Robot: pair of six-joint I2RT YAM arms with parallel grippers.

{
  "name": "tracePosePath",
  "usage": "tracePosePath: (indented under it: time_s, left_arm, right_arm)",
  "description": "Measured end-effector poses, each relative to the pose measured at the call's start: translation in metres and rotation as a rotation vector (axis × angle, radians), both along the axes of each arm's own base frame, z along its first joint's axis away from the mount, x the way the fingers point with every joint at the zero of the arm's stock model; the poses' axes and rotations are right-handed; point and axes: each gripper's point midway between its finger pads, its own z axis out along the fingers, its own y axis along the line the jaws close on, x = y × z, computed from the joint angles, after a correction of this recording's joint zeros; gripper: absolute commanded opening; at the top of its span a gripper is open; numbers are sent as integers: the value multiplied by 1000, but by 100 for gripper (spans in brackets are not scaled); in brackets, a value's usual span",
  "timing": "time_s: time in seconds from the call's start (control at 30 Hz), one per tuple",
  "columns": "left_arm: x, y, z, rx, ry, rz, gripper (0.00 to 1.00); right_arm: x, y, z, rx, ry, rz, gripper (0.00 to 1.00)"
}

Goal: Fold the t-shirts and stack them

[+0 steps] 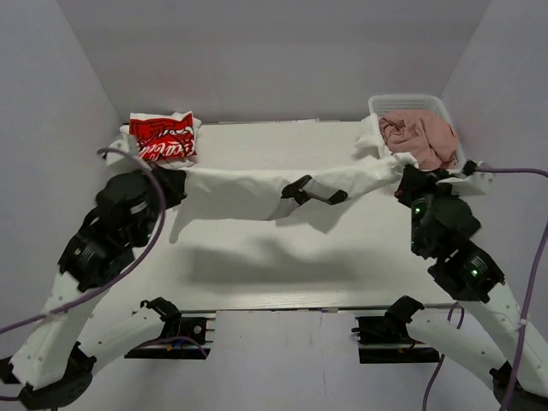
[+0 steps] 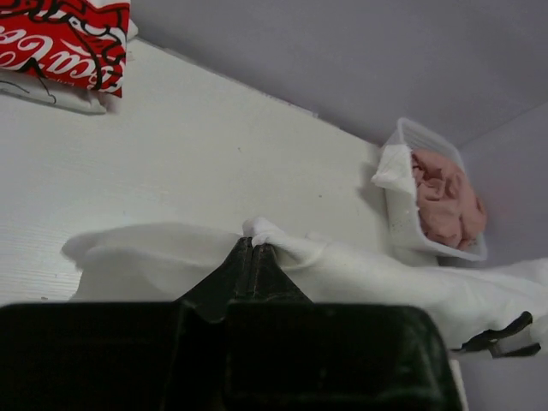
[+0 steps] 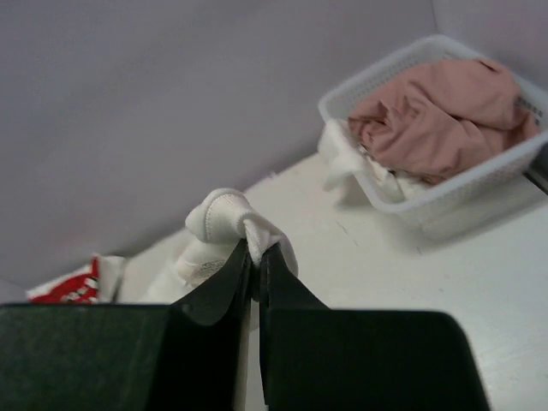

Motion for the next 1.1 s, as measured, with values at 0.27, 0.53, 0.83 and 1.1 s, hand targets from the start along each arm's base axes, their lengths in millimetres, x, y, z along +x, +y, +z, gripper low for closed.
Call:
tracePosePath:
  time_s: [0.27,0.53,0.83,1.1]
  left_arm:
    - [90,-54,-146,286,398,38,5]
    - [146,-54,-287,516,780,102,99]
    - [99,-16,-281,444,803,181,99]
    - [-24,21,-354,344,995,179,99]
  right_arm:
    - [41,11,-134,-232,370,-132,0]
    - [93,-5,-276,-369,819,-191,74]
    - [93,21,-282,-327,881,-11,90]
    - [30,45,-317,-308,922,303,90]
